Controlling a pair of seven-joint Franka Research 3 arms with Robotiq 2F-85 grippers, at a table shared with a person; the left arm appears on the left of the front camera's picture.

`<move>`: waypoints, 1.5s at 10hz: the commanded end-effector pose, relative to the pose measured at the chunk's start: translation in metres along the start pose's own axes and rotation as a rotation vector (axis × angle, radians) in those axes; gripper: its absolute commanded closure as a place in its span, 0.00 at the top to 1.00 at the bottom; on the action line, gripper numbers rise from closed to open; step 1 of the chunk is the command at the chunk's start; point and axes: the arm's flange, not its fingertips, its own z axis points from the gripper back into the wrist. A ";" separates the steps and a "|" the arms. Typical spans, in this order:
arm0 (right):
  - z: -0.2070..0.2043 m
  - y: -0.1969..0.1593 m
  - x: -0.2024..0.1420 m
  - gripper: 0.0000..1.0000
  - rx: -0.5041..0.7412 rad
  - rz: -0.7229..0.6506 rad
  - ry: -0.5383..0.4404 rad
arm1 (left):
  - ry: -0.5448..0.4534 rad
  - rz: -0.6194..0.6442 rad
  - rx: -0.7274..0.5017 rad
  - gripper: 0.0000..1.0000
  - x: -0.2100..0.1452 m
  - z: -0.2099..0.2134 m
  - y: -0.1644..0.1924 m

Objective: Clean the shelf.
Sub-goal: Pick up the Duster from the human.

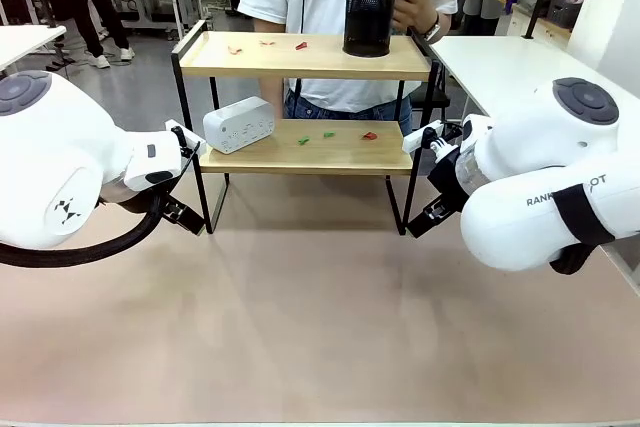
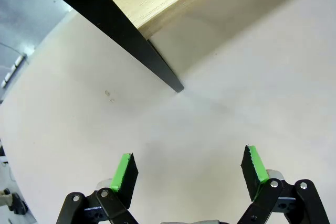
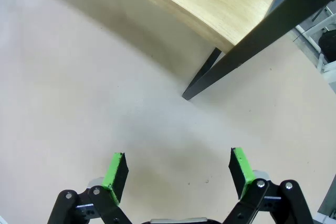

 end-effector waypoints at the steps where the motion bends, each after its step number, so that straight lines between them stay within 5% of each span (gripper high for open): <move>1: 0.000 0.000 0.000 1.00 0.000 0.000 0.000 | 0.000 0.000 0.000 1.00 0.000 0.000 0.000; 2: 0.026 -0.005 -0.002 1.00 0.131 -0.058 0.126 | 0.138 -0.056 -0.138 1.00 -0.003 0.028 0.001; 3: 0.060 -0.015 -0.003 1.00 0.206 -0.213 0.251 | 0.288 0.046 -0.266 1.00 -0.005 0.054 0.007; 4: 0.095 -0.028 -0.002 1.00 0.163 -0.455 0.184 | 0.272 0.091 -0.403 1.00 -0.012 0.083 0.018; 6: 0.172 -0.059 -0.026 1.00 0.652 -0.559 0.017 | 0.093 0.317 -0.641 1.00 -0.033 0.140 0.060; 8: 0.217 -0.118 -0.075 1.00 0.888 -0.714 -0.167 | -0.208 0.585 -0.785 1.00 -0.079 0.182 0.139; 10: 0.239 -0.185 -0.159 1.00 0.980 -0.951 -0.413 | -0.461 0.939 -0.819 1.00 -0.158 0.193 0.228; 12: 0.223 -0.218 -0.226 1.00 0.972 -1.165 -0.509 | -0.565 1.115 -0.860 1.00 -0.208 0.164 0.258; 14: 0.177 -0.228 -0.265 1.00 0.822 -1.375 -0.420 | -0.493 1.205 -0.858 1.00 -0.218 0.121 0.260; 15: 0.242 -0.232 -0.256 1.00 0.943 -1.206 -0.472 | -0.465 1.161 -0.813 1.00 -0.243 0.180 0.269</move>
